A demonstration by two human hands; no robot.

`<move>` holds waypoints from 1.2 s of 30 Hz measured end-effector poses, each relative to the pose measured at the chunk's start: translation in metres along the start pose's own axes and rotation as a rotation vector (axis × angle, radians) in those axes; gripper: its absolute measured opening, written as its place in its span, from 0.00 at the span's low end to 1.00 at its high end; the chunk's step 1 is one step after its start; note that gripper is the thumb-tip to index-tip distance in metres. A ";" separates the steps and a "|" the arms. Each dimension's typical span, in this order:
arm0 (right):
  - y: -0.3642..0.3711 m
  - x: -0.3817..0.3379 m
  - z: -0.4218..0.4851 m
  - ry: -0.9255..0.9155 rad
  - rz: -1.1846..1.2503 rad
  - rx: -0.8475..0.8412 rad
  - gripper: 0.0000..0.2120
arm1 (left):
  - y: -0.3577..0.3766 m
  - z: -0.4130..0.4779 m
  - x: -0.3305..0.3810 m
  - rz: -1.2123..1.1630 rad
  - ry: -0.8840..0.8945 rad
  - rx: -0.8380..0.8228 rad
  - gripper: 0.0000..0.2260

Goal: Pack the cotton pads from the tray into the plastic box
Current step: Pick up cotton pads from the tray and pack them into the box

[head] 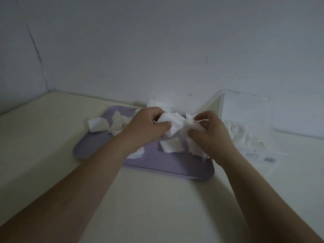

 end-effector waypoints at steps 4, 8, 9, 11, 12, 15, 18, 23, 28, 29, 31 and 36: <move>-0.001 0.001 -0.005 0.116 0.209 -0.064 0.18 | 0.017 -0.005 0.003 -0.329 -0.045 -0.070 0.06; -0.005 0.000 -0.009 0.164 0.291 -0.140 0.15 | 0.039 -0.017 0.001 -0.438 -0.061 -0.163 0.09; -0.007 0.002 -0.010 0.166 0.302 -0.163 0.17 | 0.045 -0.020 0.000 -0.416 -0.057 -0.181 0.09; -0.008 0.009 -0.015 0.153 0.336 -0.219 0.22 | 0.052 -0.025 -0.003 -0.380 -0.056 -0.188 0.08; -0.010 0.014 -0.019 0.146 0.371 -0.244 0.23 | 0.055 -0.027 -0.004 -0.394 -0.065 -0.182 0.08; -0.010 0.031 -0.031 0.153 0.510 -0.289 0.20 | 0.062 -0.033 -0.007 -0.434 -0.058 -0.153 0.11; -0.010 0.043 -0.036 0.138 0.492 -0.214 0.17 | 0.060 -0.035 -0.009 -0.401 -0.046 -0.130 0.10; -0.010 0.046 -0.039 0.125 0.568 -0.207 0.14 | 0.058 -0.034 -0.013 -0.358 -0.034 -0.108 0.08; -0.009 0.045 -0.042 0.068 0.547 -0.225 0.13 | 0.057 -0.034 -0.010 -0.282 -0.005 -0.097 0.11; -0.010 0.045 -0.041 0.058 0.542 -0.227 0.15 | 0.056 -0.033 -0.008 -0.264 0.002 -0.079 0.14; -0.012 0.044 -0.042 0.041 0.525 -0.239 0.18 | 0.054 -0.033 -0.005 -0.236 0.022 -0.067 0.19; -0.014 0.040 -0.045 -0.002 0.441 -0.221 0.23 | 0.059 -0.037 0.002 -0.142 0.092 -0.168 0.19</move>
Point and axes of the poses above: each hand's wrist, its own z-axis towards the middle knuckle, its own y-axis out of the palm, x = y × z, the point moved 8 cm from there along z, towards the middle knuckle, and after that the axes turned 11 degrees about y, right-handed, at the moved point
